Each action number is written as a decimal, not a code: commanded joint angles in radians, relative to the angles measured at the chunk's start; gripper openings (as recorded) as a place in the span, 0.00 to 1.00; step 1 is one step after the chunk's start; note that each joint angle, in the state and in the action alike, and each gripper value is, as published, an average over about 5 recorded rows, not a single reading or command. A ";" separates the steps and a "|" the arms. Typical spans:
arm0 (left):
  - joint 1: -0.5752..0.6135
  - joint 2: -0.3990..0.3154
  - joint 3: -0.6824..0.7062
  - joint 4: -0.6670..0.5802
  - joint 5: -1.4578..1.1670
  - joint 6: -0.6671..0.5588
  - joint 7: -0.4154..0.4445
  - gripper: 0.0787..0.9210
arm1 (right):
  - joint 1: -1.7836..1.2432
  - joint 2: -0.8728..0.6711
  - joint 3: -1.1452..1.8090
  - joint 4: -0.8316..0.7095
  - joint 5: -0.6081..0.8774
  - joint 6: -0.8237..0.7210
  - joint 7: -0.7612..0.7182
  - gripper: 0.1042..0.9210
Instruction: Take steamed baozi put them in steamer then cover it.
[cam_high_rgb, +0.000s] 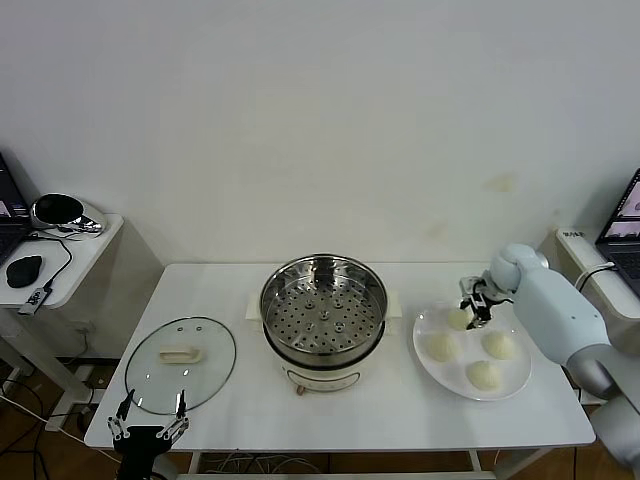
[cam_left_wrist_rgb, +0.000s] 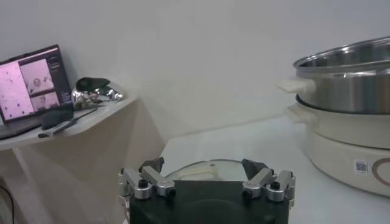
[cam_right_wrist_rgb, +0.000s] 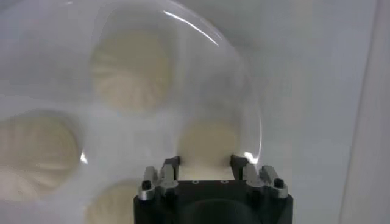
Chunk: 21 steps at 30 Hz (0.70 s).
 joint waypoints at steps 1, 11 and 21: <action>0.000 0.000 0.000 -0.005 0.001 -0.001 0.000 0.88 | 0.002 -0.018 -0.011 0.035 0.025 -0.003 -0.004 0.52; -0.006 0.010 0.002 -0.008 -0.002 -0.001 0.000 0.88 | 0.175 -0.172 -0.174 0.250 0.281 -0.037 -0.049 0.52; -0.026 0.035 0.014 0.002 -0.023 0.000 0.001 0.88 | 0.513 -0.226 -0.475 0.474 0.632 -0.070 -0.073 0.52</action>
